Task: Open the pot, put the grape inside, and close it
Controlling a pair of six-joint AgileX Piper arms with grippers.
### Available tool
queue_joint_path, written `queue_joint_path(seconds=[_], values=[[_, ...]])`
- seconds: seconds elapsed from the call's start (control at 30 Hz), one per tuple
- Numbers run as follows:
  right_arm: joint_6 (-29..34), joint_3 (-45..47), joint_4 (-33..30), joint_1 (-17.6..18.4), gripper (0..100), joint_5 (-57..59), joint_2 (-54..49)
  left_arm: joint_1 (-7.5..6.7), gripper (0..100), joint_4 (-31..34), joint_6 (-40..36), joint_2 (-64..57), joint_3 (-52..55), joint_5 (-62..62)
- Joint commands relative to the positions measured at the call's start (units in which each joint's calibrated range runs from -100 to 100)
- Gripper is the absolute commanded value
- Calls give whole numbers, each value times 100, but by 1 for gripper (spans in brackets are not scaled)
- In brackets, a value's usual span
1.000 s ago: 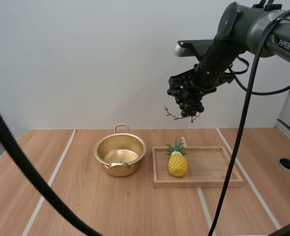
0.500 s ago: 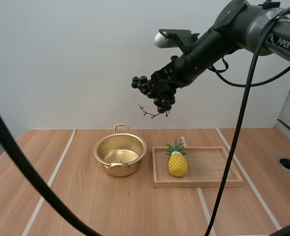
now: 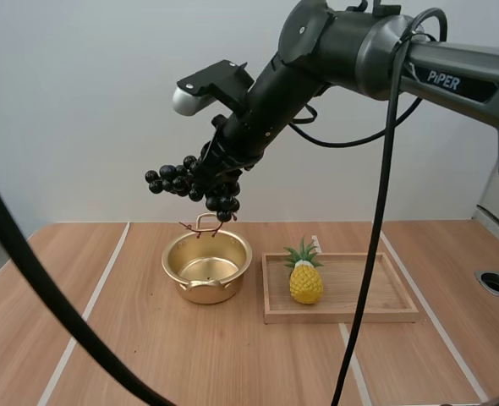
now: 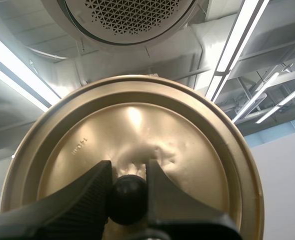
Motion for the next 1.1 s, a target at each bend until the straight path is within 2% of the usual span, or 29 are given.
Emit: queue_joint_path(seconds=[0.0, 0.2, 0.57, 1.07], values=[[351, 110, -636, 150, 0, -751, -55, 3, 0, 40, -43, -9, -40, -62], [638, 108, -1048, 285, 0, -796, 329, 3, 0, 40, -32, -9, -40, 325], [749, 108, -1069, 285, 0, -796, 1333, 3, 0, 3, 34, -9, -40, 203], [749, 108, -1128, 285, 0, -1652, 2231, 3, 0, 3, 34, -9, -40, 203]])
